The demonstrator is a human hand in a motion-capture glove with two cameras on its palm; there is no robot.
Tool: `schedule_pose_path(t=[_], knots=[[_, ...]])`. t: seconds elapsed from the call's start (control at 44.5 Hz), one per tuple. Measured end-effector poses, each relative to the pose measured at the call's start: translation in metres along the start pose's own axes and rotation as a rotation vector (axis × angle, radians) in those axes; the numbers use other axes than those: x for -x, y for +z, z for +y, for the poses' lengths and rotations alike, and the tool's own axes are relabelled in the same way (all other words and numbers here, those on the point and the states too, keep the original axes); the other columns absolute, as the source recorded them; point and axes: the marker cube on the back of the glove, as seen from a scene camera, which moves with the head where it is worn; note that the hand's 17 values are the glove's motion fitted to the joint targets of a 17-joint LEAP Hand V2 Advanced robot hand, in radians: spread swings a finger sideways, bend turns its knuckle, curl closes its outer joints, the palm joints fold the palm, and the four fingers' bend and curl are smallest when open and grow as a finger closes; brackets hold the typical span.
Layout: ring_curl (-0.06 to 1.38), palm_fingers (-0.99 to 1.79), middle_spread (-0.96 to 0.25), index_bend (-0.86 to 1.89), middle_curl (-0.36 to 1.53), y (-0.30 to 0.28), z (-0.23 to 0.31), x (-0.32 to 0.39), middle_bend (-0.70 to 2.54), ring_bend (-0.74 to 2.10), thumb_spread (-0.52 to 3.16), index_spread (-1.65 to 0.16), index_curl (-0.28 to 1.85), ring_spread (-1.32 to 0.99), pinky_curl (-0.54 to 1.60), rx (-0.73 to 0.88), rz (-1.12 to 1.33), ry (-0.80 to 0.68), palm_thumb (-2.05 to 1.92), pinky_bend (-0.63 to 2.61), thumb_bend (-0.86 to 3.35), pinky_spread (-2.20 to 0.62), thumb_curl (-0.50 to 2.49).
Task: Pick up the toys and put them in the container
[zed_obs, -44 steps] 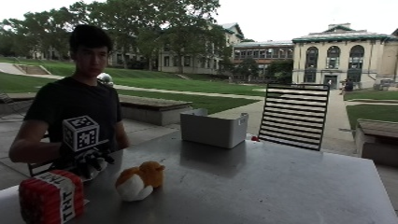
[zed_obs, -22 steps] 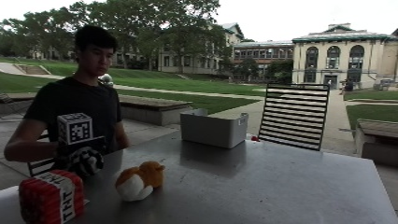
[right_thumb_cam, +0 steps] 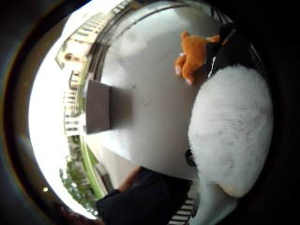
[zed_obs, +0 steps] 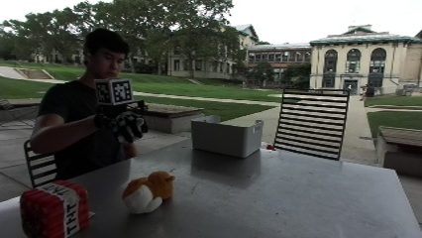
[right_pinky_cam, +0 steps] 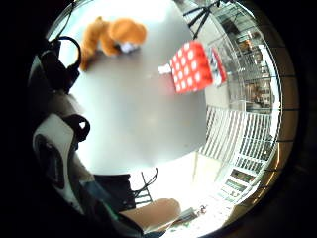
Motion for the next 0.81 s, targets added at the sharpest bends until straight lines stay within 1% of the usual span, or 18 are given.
schedule_pose_path(t=[0.135,0.225,0.315,0.427,0.539,0.629,0.764,0.809], knots=[[0.42,0.78,-0.32,0.31,0.39,-0.046,-0.036,0.065,0.58,0.98,0.97,-0.3,0.48,-0.42,0.4,-0.039,0.07,-0.074,0.65,1.07,0.26,-0.42,0.68],[0.42,0.78,-0.34,0.26,0.4,-0.071,-0.06,0.12,0.54,0.97,0.95,-0.32,0.48,-0.43,0.4,-0.046,0.108,-0.09,0.63,1.09,0.23,-0.42,0.7],[0.42,0.78,-0.34,0.22,0.4,-0.09,-0.075,0.175,0.52,0.96,0.93,-0.34,0.49,-0.43,0.39,-0.045,0.14,-0.106,0.63,1.09,0.21,-0.42,0.72],[0.42,0.78,-0.35,0.17,0.41,-0.108,-0.102,0.226,0.49,0.95,0.93,-0.35,0.5,-0.44,0.39,-0.061,0.129,-0.127,0.63,1.09,0.19,-0.42,0.74],[0.43,0.78,-0.35,0.15,0.42,-0.115,-0.113,0.298,0.47,0.95,0.93,-0.36,0.5,-0.43,0.39,-0.089,0.12,-0.108,0.64,1.1,0.18,-0.41,0.76],[0.44,0.77,-0.35,0.13,0.44,-0.112,-0.127,0.339,0.46,0.95,0.93,-0.37,0.5,-0.44,0.39,-0.095,0.136,-0.137,0.64,1.11,0.17,-0.41,0.77],[0.44,0.75,-0.36,0.13,0.45,-0.093,-0.111,0.418,0.44,0.95,0.94,-0.37,0.49,-0.44,0.39,-0.062,0.112,-0.18,0.64,1.13,0.15,-0.41,0.78],[0.45,0.74,-0.36,0.13,0.46,-0.083,-0.116,0.43,0.44,0.95,0.94,-0.37,0.49,-0.44,0.39,-0.041,0.109,-0.199,0.64,1.14,0.14,-0.41,0.79]])
